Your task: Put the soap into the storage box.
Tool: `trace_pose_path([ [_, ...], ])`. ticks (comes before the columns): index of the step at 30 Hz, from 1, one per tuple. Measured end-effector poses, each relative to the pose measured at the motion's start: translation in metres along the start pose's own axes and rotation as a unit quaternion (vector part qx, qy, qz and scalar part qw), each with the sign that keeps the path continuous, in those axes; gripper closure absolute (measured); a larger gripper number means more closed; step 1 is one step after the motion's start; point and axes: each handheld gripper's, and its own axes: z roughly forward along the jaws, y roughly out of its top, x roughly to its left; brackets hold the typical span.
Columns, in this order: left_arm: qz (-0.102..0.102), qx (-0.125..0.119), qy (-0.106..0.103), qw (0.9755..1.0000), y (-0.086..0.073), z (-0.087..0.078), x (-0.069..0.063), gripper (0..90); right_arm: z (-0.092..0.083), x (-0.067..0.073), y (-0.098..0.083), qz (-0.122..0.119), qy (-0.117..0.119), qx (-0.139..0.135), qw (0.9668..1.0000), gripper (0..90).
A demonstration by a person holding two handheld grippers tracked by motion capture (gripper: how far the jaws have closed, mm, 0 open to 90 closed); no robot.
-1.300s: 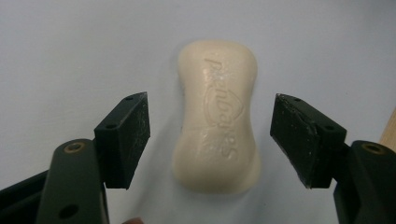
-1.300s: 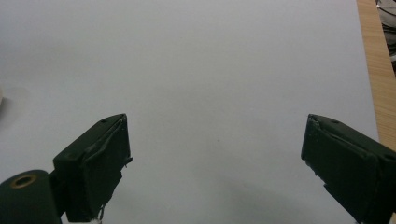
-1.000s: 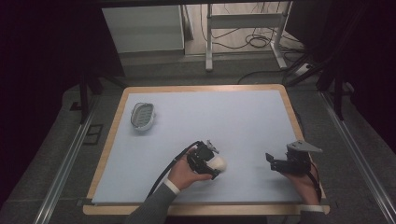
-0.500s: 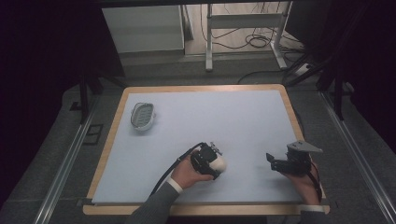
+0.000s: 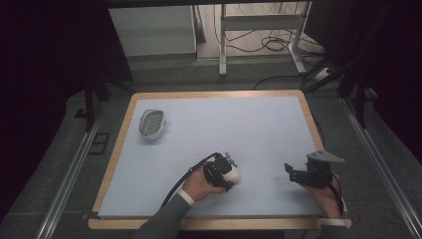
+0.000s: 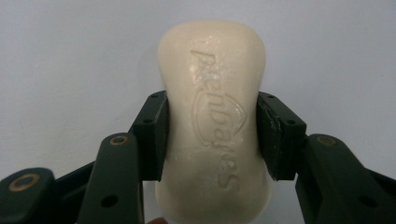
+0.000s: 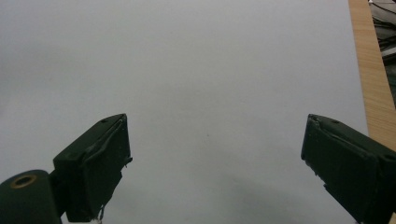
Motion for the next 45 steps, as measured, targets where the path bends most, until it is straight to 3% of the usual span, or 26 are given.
trace_pose_path([
  [15,-0.022,-0.034,-0.014,0.9991,-0.008,-0.021,0.018,49.5,0.000,0.001,0.000,0.000,0.000,0.002,1.0000,7.8],
  [29,-0.031,-0.041,-0.004,0.9987,-0.016,-0.037,0.031,49.5,0.000,0.002,0.000,0.000,0.001,0.002,1.0000,7.8],
  [45,-0.063,-0.062,0.004,0.9961,-0.030,-0.052,0.052,49.6,0.002,0.002,-0.001,-0.001,0.001,0.008,1.0000,7.8],
])
